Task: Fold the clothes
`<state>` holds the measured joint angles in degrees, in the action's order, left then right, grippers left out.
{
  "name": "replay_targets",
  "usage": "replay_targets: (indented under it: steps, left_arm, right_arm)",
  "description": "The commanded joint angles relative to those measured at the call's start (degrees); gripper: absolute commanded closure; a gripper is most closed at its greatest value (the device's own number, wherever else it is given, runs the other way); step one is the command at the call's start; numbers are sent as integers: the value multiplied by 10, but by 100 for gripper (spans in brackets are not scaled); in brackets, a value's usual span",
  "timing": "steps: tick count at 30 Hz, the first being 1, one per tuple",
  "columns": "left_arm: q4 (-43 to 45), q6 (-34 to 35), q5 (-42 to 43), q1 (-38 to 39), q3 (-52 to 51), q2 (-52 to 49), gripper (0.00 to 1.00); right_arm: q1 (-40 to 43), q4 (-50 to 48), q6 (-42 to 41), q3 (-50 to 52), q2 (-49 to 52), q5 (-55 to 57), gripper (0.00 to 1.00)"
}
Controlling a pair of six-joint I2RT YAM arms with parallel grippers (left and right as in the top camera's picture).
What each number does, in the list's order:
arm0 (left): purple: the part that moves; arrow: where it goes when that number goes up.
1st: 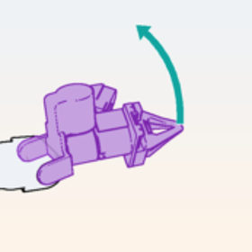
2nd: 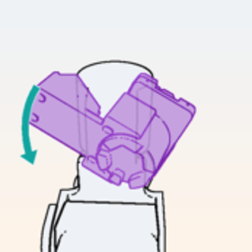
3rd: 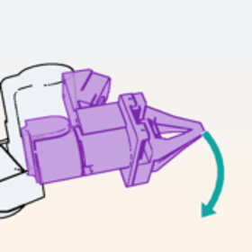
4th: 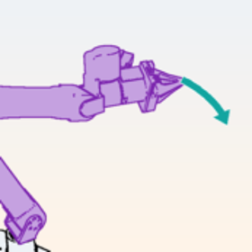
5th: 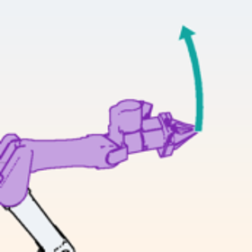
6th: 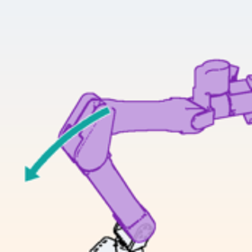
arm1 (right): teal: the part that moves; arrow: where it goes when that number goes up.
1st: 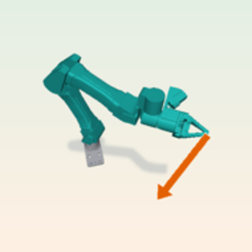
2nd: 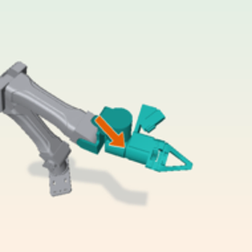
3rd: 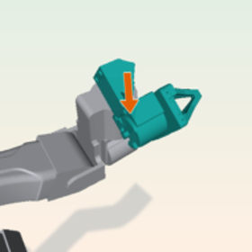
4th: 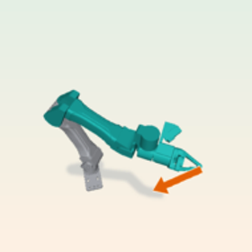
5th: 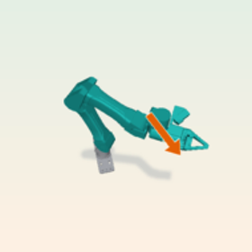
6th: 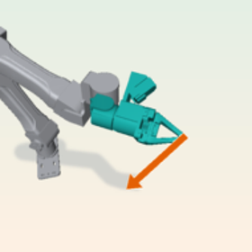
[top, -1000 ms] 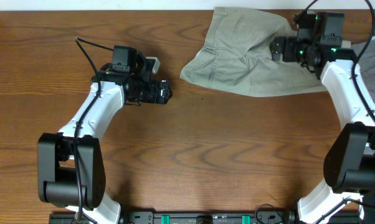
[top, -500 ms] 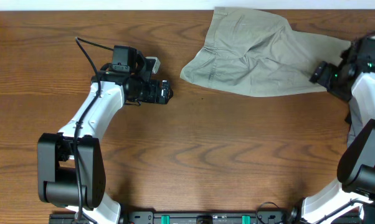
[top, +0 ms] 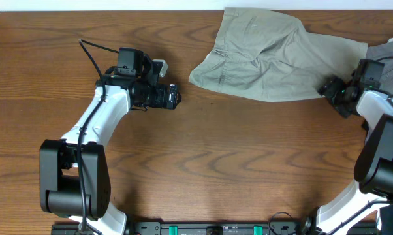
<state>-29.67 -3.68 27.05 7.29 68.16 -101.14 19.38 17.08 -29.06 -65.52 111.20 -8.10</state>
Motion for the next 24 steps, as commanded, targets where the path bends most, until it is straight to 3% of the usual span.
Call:
replay_targets:
  steps: [1,4,6,10,17,24]
  left_arm:
    - [0,-7,6,2,0,5,3]
    - [-1,-5,6,2,0,5,3]
    - [-2,-5,6,2,0,5,3]
    - [-2,-5,6,2,0,5,3]
    - [-3,-5,6,2,0,5,3]
    - [-11,-5,6,2,0,5,3]
  right_arm:
    - [-10,-22,-40,7,45,-15,41]
    - [-14,-40,-39,7,58,-18,71]
    - [-14,-41,-29,7,55,-18,84]
    - [-15,-29,8,6,25,-21,98]
    - [-33,47,82,6,-150,-89,99]
    - [-76,84,87,6,-370,-124,98]
